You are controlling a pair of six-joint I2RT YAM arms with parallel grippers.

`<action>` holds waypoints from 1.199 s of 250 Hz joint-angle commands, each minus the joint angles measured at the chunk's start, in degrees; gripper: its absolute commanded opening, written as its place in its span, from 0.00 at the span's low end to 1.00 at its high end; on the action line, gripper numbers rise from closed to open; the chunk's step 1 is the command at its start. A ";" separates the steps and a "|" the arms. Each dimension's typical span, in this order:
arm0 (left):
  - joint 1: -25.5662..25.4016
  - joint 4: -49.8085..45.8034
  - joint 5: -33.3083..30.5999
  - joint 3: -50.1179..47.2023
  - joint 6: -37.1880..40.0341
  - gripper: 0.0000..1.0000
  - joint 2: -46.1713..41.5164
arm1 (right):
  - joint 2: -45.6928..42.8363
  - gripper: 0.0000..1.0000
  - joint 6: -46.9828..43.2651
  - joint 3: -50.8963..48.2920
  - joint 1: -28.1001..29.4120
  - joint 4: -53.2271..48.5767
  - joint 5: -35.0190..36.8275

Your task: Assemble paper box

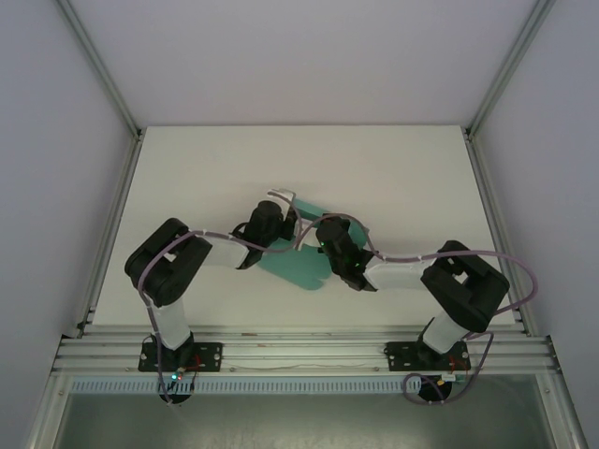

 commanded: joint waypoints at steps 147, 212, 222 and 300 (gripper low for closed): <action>-0.30 -4.18 -3.83 1.39 -2.19 0.00 2.33 | -0.83 0.00 4.16 -0.05 1.34 -4.47 -2.88; -0.81 -3.71 -18.33 1.21 -7.20 0.00 4.83 | -2.58 0.00 7.01 0.08 1.36 -7.09 -3.66; -1.21 -3.59 -19.22 1.09 -7.34 0.00 4.83 | -2.62 0.00 7.12 0.14 1.32 -7.12 -3.33; -2.27 -5.99 -17.28 0.52 -5.26 0.44 1.60 | -0.19 0.00 6.86 1.09 1.36 -5.95 -1.98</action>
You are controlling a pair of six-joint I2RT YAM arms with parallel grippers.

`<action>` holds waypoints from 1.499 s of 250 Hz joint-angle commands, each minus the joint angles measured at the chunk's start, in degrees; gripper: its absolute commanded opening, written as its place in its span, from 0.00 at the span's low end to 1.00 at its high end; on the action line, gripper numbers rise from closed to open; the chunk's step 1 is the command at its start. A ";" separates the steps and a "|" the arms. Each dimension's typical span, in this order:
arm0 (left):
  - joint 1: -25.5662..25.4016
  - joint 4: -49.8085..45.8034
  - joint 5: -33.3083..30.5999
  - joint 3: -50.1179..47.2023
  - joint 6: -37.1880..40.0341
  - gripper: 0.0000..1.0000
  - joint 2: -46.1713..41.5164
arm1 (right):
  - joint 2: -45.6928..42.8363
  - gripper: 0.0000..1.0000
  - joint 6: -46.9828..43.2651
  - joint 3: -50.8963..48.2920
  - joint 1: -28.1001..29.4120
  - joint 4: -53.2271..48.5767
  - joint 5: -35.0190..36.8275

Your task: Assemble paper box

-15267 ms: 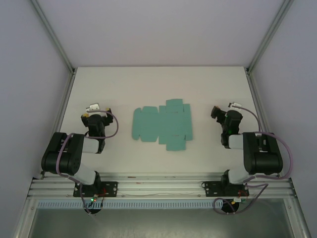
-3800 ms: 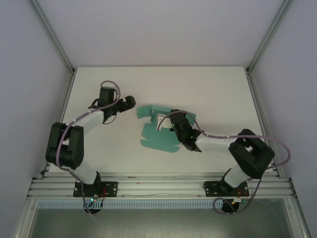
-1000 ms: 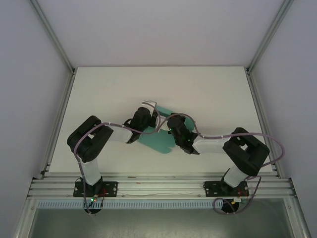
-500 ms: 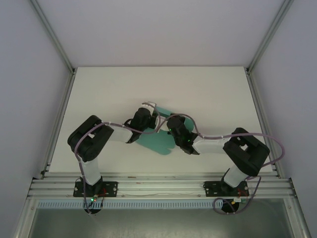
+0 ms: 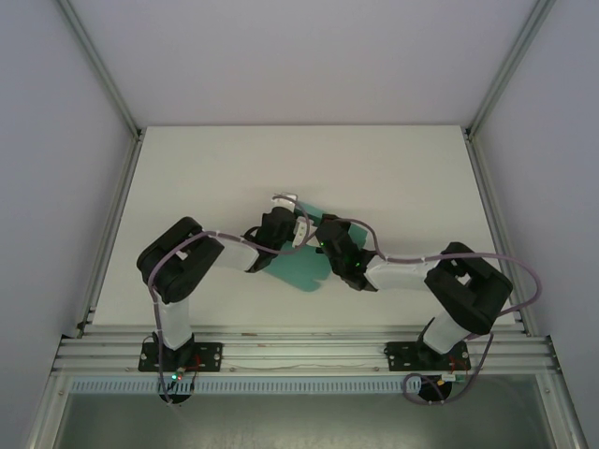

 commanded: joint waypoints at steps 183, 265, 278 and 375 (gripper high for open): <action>1.45 -6.37 6.58 -1.82 0.28 0.01 -4.83 | 0.28 0.00 1.17 0.85 0.99 -2.24 -1.04; 1.44 -2.49 6.64 -2.77 0.65 0.00 -5.06 | -9.52 0.66 12.79 -0.81 0.61 -6.76 -1.04; 1.44 -2.07 6.55 -3.12 -0.13 0.00 -5.47 | -13.47 0.68 16.69 -1.96 0.11 -8.74 -2.51; 1.42 -3.38 6.58 -3.84 -4.17 0.00 -9.68 | -36.77 1.00 45.48 -9.81 -12.09 -15.12 -9.77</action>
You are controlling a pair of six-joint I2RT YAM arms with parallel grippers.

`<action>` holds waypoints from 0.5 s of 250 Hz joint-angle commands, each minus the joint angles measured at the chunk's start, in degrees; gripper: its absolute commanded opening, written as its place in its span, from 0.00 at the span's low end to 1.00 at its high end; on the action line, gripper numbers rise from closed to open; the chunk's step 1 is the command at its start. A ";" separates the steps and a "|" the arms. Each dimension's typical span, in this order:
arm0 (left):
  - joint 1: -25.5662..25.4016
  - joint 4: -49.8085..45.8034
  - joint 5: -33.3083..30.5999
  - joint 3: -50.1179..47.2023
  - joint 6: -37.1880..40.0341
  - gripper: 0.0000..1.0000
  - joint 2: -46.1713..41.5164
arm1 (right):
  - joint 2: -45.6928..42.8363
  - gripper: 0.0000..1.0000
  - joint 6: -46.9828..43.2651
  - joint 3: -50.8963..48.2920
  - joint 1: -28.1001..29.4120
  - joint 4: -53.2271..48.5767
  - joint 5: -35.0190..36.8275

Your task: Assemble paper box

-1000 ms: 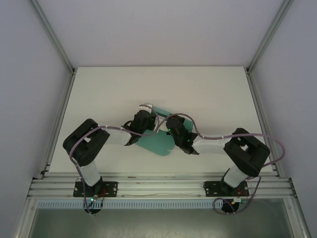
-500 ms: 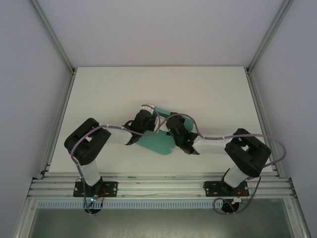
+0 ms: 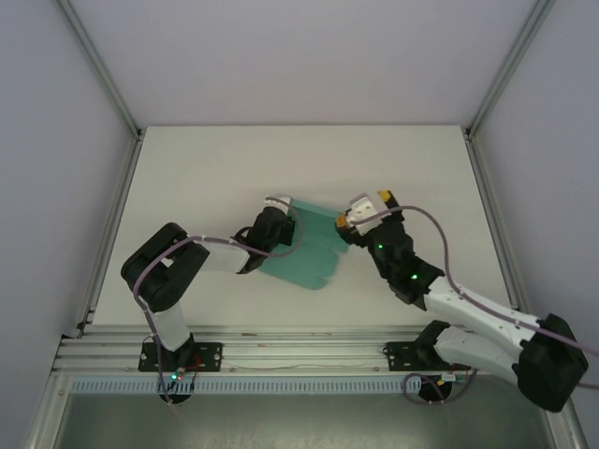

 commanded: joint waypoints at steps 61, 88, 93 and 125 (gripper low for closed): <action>0.18 -2.86 -0.23 1.16 -4.99 0.00 -5.29 | 4.12 1.00 17.78 -1.01 -6.29 -0.46 -6.47; 0.17 -3.16 0.79 1.06 -5.52 0.00 -5.83 | 8.03 1.00 19.96 -0.07 -6.32 2.09 -4.00; 0.17 -3.19 0.81 1.02 -5.73 0.00 -5.92 | 8.83 1.00 20.25 -0.23 -6.37 3.62 -3.79; 0.17 -5.23 0.61 1.99 -6.79 0.00 -6.43 | 13.00 1.00 21.04 0.35 -6.51 8.77 -8.52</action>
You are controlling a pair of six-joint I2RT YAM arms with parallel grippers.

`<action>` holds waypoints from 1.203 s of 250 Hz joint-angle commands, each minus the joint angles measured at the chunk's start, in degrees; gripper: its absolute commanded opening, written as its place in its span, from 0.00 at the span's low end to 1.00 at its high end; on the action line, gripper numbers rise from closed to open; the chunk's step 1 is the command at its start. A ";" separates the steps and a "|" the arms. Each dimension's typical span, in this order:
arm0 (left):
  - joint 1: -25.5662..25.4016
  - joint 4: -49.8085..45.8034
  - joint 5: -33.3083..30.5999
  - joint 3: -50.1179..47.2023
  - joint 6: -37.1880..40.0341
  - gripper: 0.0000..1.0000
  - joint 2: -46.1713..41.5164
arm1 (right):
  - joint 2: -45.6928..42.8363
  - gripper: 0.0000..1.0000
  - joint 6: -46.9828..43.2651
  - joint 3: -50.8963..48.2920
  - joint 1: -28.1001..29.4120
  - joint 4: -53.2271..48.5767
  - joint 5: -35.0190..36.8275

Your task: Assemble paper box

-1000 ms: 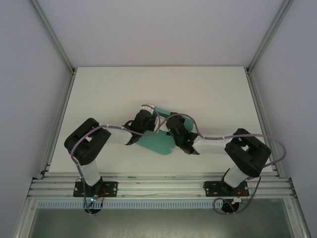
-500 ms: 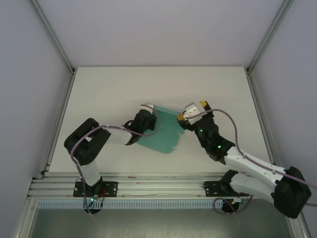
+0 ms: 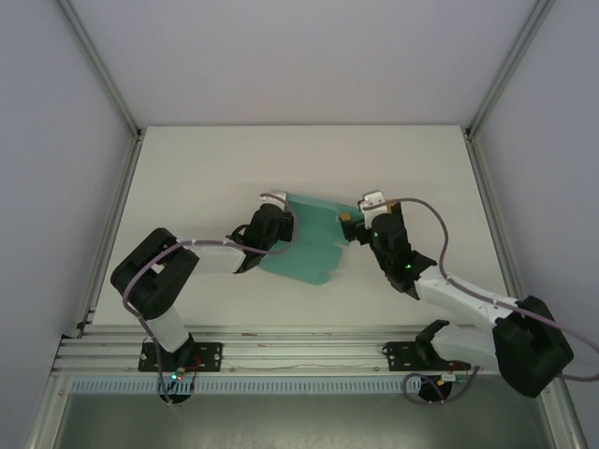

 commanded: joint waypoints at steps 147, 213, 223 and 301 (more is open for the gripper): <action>0.09 -1.51 3.76 1.59 -6.99 0.00 -4.35 | 17.89 1.00 19.11 1.62 -0.24 34.56 -1.60; 0.15 -5.47 -2.69 3.70 -6.70 0.00 -6.12 | 9.15 1.00 22.29 -1.94 -0.28 23.38 2.57; 0.16 -5.49 -3.16 3.86 -6.34 0.00 -6.65 | 6.41 1.00 23.37 -1.75 -0.21 17.33 3.59; 0.26 -8.91 -4.66 6.92 -3.66 0.00 -8.24 | -6.60 1.00 32.51 -2.48 -0.63 -14.76 11.73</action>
